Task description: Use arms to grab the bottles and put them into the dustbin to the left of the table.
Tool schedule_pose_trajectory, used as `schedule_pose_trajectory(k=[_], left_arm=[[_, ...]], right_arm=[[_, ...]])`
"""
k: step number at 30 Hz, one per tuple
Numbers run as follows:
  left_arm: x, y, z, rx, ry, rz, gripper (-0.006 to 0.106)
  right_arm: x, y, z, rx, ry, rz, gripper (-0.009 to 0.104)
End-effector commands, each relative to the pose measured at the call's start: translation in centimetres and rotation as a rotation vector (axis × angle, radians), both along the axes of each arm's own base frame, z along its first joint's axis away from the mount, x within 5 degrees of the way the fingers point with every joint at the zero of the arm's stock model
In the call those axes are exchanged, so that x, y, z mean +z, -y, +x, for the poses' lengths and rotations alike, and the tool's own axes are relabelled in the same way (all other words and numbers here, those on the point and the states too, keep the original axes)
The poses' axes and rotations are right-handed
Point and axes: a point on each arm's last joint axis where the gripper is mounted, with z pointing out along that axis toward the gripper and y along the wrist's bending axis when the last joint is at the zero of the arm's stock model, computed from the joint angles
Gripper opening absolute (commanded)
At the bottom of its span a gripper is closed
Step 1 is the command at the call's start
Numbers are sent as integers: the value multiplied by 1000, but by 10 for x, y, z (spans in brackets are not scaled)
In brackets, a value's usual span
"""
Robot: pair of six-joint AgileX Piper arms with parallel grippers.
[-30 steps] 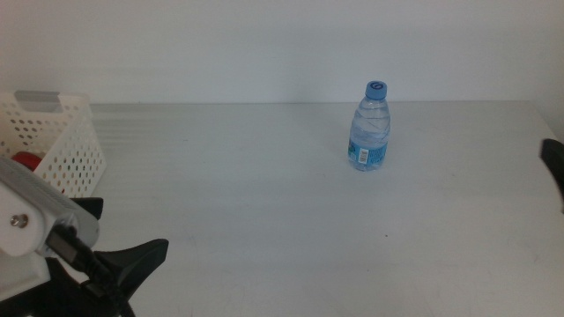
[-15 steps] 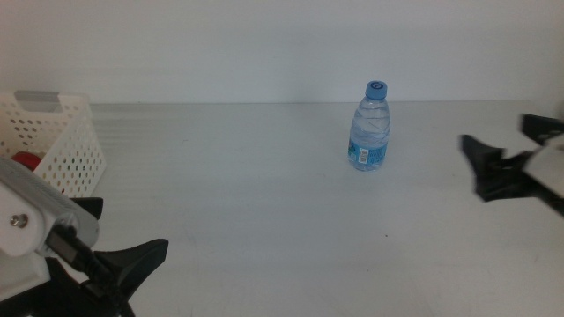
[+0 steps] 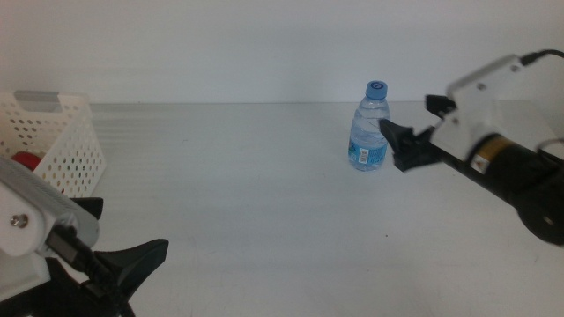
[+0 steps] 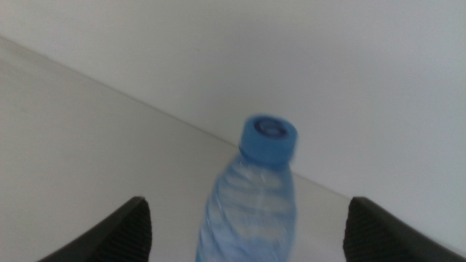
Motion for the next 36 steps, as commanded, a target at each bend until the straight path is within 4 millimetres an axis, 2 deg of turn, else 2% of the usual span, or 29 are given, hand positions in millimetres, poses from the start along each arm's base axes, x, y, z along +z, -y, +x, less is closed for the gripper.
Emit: schedule_pose_trajectory(k=[1, 8, 15, 24, 27, 29, 30, 33, 34, 36], left_arm=[[16, 2, 2, -2, 75, -77, 90], [16, 2, 2, -2, 75, -77, 90], [16, 2, 2, -2, 75, -77, 90], [16, 2, 2, -2, 75, -77, 90], [16, 2, 2, -2, 75, -77, 90], [16, 2, 2, -2, 75, -77, 90], [16, 2, 2, -2, 75, -77, 90], [16, 2, 2, -2, 75, -77, 90], [16, 2, 2, -2, 75, -77, 90], [16, 2, 2, -2, 75, -77, 90]], right_arm=[[26, -8, 16, 39, 129, 69, 81], [23, -20, 59, 39, 116, 86, 81], [3, -28, 92, 37, 104, 90, 81], [-31, -31, 105, 27, 35, 84, 81], [-37, -29, 107, 5, 20, 102, 77], [-41, -29, 107, 1, 11, 103, 66], [-41, -29, 107, 0, 8, 100, 55], [-41, -29, 107, -2, 1, 96, 10], [-39, -29, 106, 2, 3, 98, 0], [-30, -33, 104, 24, 24, 97, 0]])
